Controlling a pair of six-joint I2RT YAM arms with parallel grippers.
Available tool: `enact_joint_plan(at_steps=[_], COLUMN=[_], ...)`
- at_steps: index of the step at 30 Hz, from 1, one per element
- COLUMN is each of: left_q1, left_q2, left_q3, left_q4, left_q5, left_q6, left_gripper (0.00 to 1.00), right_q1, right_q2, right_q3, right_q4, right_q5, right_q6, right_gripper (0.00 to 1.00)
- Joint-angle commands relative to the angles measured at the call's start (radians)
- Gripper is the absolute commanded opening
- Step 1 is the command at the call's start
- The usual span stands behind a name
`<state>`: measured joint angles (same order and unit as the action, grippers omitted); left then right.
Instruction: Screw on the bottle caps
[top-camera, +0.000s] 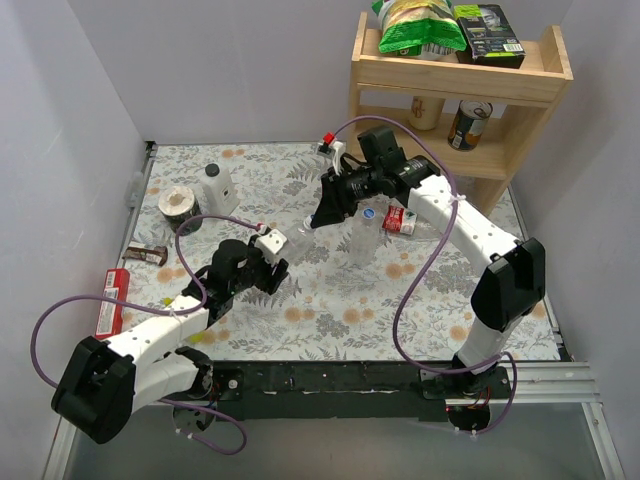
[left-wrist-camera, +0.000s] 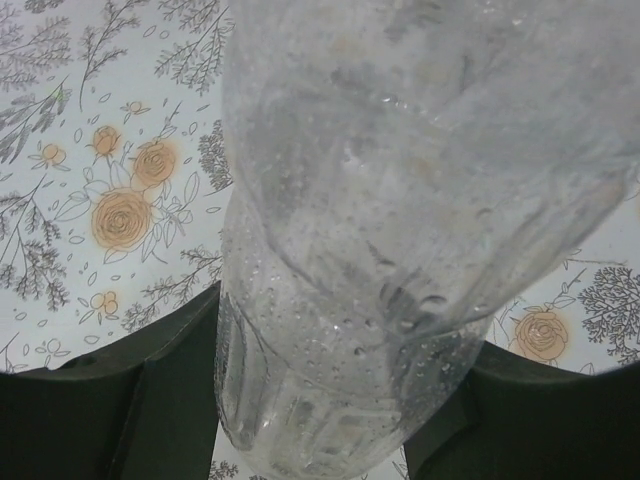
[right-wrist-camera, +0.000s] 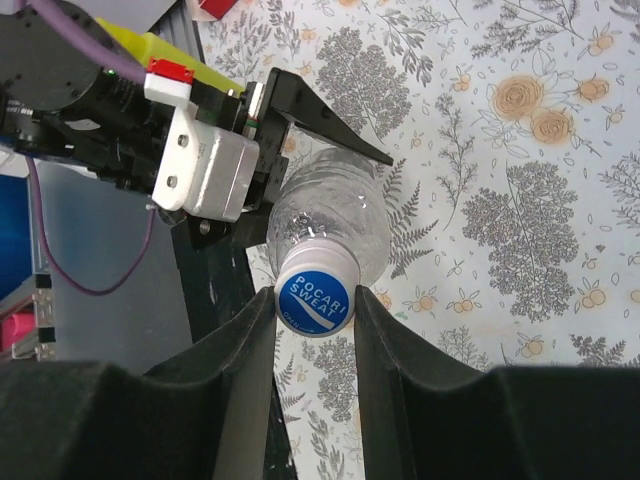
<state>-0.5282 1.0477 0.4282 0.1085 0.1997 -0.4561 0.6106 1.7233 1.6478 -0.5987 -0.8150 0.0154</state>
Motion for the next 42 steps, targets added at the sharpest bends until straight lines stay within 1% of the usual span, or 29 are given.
enact_joint_plan(at_steps=[1,3,4,5,7,8,10,11,13,14,15,16,17,18,19,21,22,24,26,32,42], left_q1=[-0.023,-0.023,-0.021,-0.019,-0.015,-0.012,-0.006,-0.003,0.005,0.007,0.010,0.013,0.013,0.013,0.011,0.013,0.013,0.013,0.013,0.013,0.013], left_q2=[-0.054,-0.063,-0.072,-0.077,-0.083,-0.090,-0.097,-0.097,-0.092,-0.089,-0.083,-0.077,-0.074,-0.069,-0.068,-0.063,-0.060,-0.057,-0.055,-0.049,-0.041], left_q3=[0.106,0.080,0.073,0.057,0.049,0.043,0.034,0.032,0.040,0.043,0.046,0.062,0.072,0.079,0.093,0.104,0.113,0.135,0.150,0.170,0.175], left_q4=[0.137,0.093,0.076,0.059,0.007,-0.007,-0.038,-0.043,-0.064,-0.070,-0.085,-0.101,-0.102,-0.149,-0.162,-0.206,-0.223,-0.256,-0.274,-0.294,-0.294], left_q5=[-0.039,-0.026,-0.022,0.003,0.046,0.072,0.130,0.144,0.210,0.231,0.265,0.320,0.349,0.372,0.413,0.446,0.463,0.486,0.504,0.509,0.521], left_q6=[0.023,0.037,0.042,0.057,0.079,0.091,0.097,0.097,0.100,0.102,0.114,0.135,0.152,0.163,0.195,0.232,0.258,0.272,0.295,0.309,0.312], left_gripper=[0.00,0.00,0.00,0.00,0.00,0.00,0.00,0.00,0.00,0.00,0.00,0.00,0.00,0.00,0.00,0.00,0.00,0.00,0.00,0.00,0.00], right_q1=[0.032,0.011,0.002,-0.011,-0.047,-0.058,-0.089,-0.098,-0.098,-0.098,-0.098,-0.092,-0.066,-0.048,-0.034,-0.003,0.009,0.032,0.054,0.097,0.135], right_q2=[0.056,0.047,0.044,0.042,0.039,0.023,-0.005,-0.043,-0.088,-0.132,-0.155,-0.177,-0.218,-0.235,-0.251,-0.277,-0.280,-0.283,-0.278,-0.272,-0.272], right_q3=[0.079,0.107,0.137,0.165,0.258,0.282,0.303,0.299,0.265,0.220,0.199,0.176,0.147,0.103,0.081,0.057,0.053,0.052,0.052,0.047,0.044], right_q4=[-0.127,-0.188,-0.219,-0.254,-0.382,-0.419,-0.464,-0.470,-0.481,-0.501,-0.513,-0.526,-0.521,-0.510,-0.501,-0.494,-0.489,-0.501,-0.526,-0.622,-0.633], right_q5=[-0.003,-0.030,-0.054,-0.117,-0.139,-0.151,-0.151,-0.151,-0.153,-0.165,-0.168,-0.171,-0.141,-0.113,-0.093,-0.079,-0.073,-0.066,-0.059,-0.044,-0.049], right_q6=[0.060,-0.010,-0.116,-0.167,-0.273,-0.360,-0.426,-0.506,-0.605,-0.670,-0.819,-0.897,-0.961,-1.056,-1.092,-1.163,-1.199,-1.235,-1.304,-1.430,-1.473], right_gripper=[0.15,0.31,0.48,0.57,0.76,0.80,0.88,0.90,0.91,0.91,0.91,0.91,0.90,0.88,0.85,0.82,0.79,0.77,0.73,0.64,0.58])
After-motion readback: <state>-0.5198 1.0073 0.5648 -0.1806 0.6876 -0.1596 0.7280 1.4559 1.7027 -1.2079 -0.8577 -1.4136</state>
